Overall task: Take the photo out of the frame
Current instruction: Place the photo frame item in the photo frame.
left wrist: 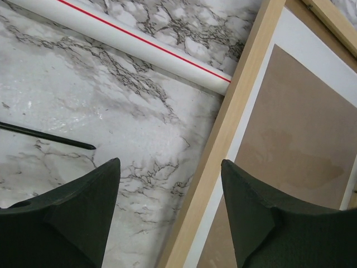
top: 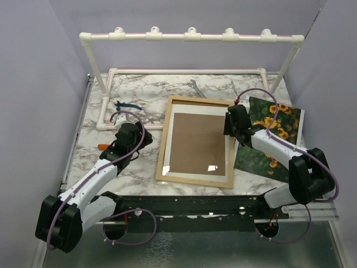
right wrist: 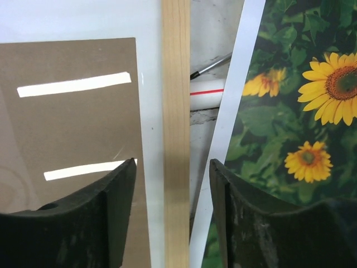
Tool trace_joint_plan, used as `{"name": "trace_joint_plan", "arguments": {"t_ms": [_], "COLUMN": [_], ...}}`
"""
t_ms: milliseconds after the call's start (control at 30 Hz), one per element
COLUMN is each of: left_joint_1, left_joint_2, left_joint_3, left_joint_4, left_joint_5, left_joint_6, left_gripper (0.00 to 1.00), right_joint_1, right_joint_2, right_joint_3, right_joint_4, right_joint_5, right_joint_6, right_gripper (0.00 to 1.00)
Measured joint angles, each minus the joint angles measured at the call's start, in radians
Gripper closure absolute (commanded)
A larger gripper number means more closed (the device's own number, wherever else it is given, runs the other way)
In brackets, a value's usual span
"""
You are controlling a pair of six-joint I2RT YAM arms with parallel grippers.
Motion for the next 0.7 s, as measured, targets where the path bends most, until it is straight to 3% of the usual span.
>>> {"name": "trace_joint_plan", "arguments": {"t_ms": [300,700], "left_joint_1": [0.000,-0.001], "left_joint_2": [0.144,0.312], "left_joint_3": [-0.037,-0.056], "left_joint_4": [0.176,0.370], "left_joint_5": [0.164,0.330], "left_joint_6": [0.011,0.010], "left_gripper": [0.27,0.39], "right_joint_1": [-0.092,-0.215], "right_joint_2": [0.009,0.037], "right_joint_3": [-0.019,-0.070], "right_joint_4": [0.050,0.154], "right_joint_5": [-0.154,-0.457], "right_joint_6": [0.010,0.079], "right_gripper": [0.28,0.21]}}
